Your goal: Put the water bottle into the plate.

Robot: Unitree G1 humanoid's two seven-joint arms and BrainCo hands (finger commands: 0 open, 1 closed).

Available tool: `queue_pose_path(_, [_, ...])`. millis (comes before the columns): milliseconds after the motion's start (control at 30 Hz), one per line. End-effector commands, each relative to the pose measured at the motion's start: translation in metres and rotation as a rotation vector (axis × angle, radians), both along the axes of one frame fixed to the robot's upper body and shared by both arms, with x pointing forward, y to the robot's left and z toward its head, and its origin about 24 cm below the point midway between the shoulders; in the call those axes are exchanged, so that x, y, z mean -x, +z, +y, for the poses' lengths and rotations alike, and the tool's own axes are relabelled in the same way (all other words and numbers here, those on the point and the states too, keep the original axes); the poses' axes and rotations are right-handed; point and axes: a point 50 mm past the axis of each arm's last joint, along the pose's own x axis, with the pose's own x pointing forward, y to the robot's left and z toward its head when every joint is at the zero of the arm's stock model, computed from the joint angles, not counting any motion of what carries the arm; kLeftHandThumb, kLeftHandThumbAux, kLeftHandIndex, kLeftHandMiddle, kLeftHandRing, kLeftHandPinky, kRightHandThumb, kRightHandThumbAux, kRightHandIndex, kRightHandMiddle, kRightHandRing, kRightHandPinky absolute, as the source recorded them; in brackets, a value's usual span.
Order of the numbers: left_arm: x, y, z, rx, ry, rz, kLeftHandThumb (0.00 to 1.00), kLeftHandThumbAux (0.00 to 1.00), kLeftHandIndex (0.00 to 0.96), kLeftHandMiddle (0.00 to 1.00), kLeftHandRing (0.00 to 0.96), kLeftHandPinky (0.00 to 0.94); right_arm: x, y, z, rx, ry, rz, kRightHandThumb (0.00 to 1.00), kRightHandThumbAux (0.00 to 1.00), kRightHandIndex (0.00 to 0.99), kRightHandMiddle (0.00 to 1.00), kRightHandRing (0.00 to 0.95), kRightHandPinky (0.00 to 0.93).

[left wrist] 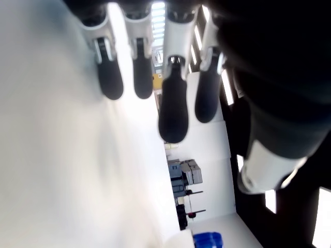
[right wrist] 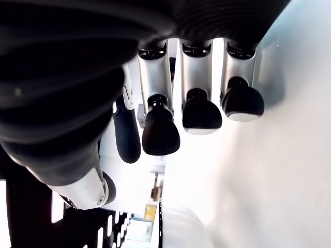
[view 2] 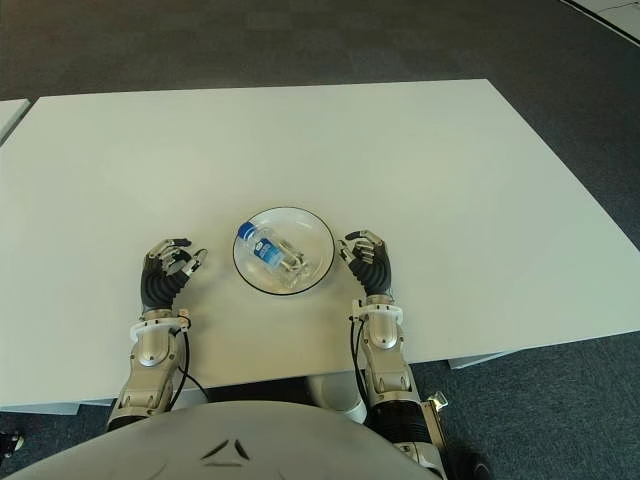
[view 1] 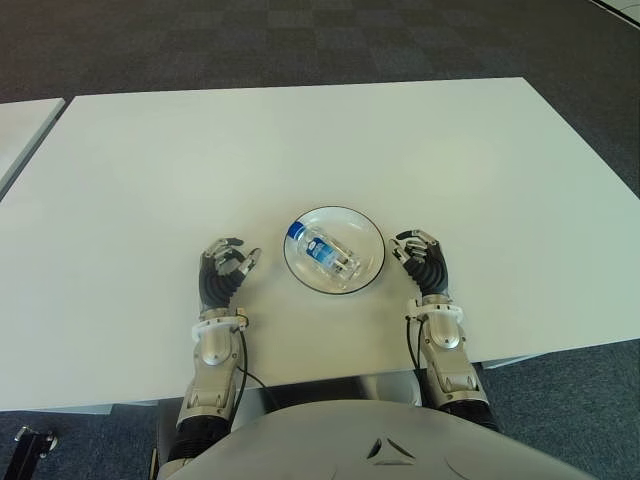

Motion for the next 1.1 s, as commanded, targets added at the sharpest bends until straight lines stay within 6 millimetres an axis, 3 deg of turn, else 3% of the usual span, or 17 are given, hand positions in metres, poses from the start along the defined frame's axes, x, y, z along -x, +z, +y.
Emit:
queue_pose_path(33, [0.009,-0.015,0.0,0.025,-0.074,0.131,0.703,0.715,0.432,0.626,0.6,0.547,0.002,-0.003,0.001,0.003,0.003,0.017,0.705,0.726,0.437,0.831,0.845,0.851])
queue_pose_path(467, [0.007,-0.026,0.008,0.043,-0.121,0.188,0.699,0.719,0.43,0.573,0.555,0.523,0.002,-0.003,0.002,-0.008,0.005,0.012,0.706,0.726,0.437,0.831,0.846,0.856])
queue_pose_path(1100, [0.007,-0.03,0.009,0.062,-0.105,0.196,0.703,0.718,0.431,0.588,0.571,0.548,0.001,-0.005,0.002,-0.019,0.005,0.021,0.705,0.726,0.437,0.837,0.851,0.859])
